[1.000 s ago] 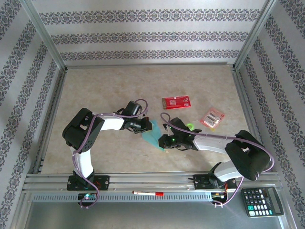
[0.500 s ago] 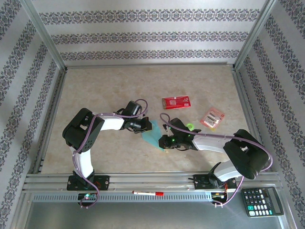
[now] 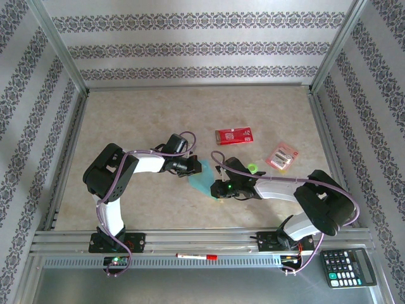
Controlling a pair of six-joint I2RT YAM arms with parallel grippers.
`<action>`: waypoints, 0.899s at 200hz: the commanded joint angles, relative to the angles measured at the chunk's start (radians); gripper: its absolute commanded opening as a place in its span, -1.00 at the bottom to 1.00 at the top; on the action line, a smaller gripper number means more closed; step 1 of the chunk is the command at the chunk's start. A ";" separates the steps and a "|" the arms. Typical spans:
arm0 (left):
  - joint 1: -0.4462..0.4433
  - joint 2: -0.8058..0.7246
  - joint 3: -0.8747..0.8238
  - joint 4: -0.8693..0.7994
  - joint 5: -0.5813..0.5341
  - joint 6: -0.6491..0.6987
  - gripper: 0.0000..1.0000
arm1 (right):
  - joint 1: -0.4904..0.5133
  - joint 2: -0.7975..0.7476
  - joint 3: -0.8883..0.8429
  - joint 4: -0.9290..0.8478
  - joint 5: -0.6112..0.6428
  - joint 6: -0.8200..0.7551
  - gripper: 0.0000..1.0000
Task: Fold a paper plane with a square sheet of paper (pick it up from the middle)
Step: Fourth fold the wing at the center of the table.
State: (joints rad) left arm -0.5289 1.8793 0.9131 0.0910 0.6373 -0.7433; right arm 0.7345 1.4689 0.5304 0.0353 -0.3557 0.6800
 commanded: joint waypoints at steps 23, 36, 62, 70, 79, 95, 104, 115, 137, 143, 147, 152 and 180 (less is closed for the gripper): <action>0.012 0.048 -0.017 -0.097 -0.044 0.030 -0.93 | -0.010 -0.058 0.007 -0.064 -0.004 -0.019 -0.74; 0.012 0.049 -0.016 -0.096 -0.044 0.030 -0.93 | -0.006 -0.068 0.005 -0.070 -0.004 -0.017 -0.74; 0.011 0.049 -0.018 -0.093 -0.044 0.028 -0.93 | 0.005 -0.081 -0.005 -0.071 -0.007 -0.008 -0.74; 0.011 0.049 -0.018 -0.094 -0.045 0.028 -0.93 | 0.008 -0.084 -0.008 -0.071 -0.005 -0.007 -0.74; 0.011 0.049 -0.019 -0.094 -0.042 0.029 -0.93 | 0.009 -0.084 -0.010 -0.071 -0.003 -0.006 -0.74; 0.012 0.049 -0.019 -0.094 -0.044 0.029 -0.93 | 0.011 -0.075 -0.012 -0.070 -0.003 -0.008 -0.74; 0.011 0.049 -0.019 -0.094 -0.043 0.027 -0.93 | 0.012 -0.065 -0.013 -0.069 -0.003 -0.010 -0.74; 0.012 0.048 -0.019 -0.094 -0.043 0.028 -0.93 | 0.011 -0.057 -0.015 -0.066 -0.002 -0.011 -0.74; 0.012 0.048 -0.016 -0.095 -0.043 0.028 -0.94 | 0.012 -0.039 -0.018 -0.063 0.000 -0.016 -0.74; 0.011 0.049 -0.016 -0.095 -0.042 0.027 -0.93 | 0.011 -0.035 -0.018 -0.064 0.002 -0.017 -0.75; 0.012 0.049 -0.016 -0.096 -0.043 0.028 -0.93 | 0.010 -0.034 -0.019 -0.065 0.003 -0.018 -0.74; 0.011 0.048 -0.016 -0.096 -0.043 0.027 -0.93 | 0.008 -0.031 -0.020 -0.065 0.006 -0.019 -0.75; 0.013 0.044 -0.016 -0.097 -0.041 0.025 -0.93 | -0.010 -0.016 -0.015 -0.070 0.015 -0.026 -0.75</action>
State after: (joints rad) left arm -0.5282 1.8805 0.9138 0.0910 0.6411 -0.7403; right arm 0.7353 1.4345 0.5266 -0.0154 -0.3553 0.6754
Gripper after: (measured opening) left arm 0.044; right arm 0.126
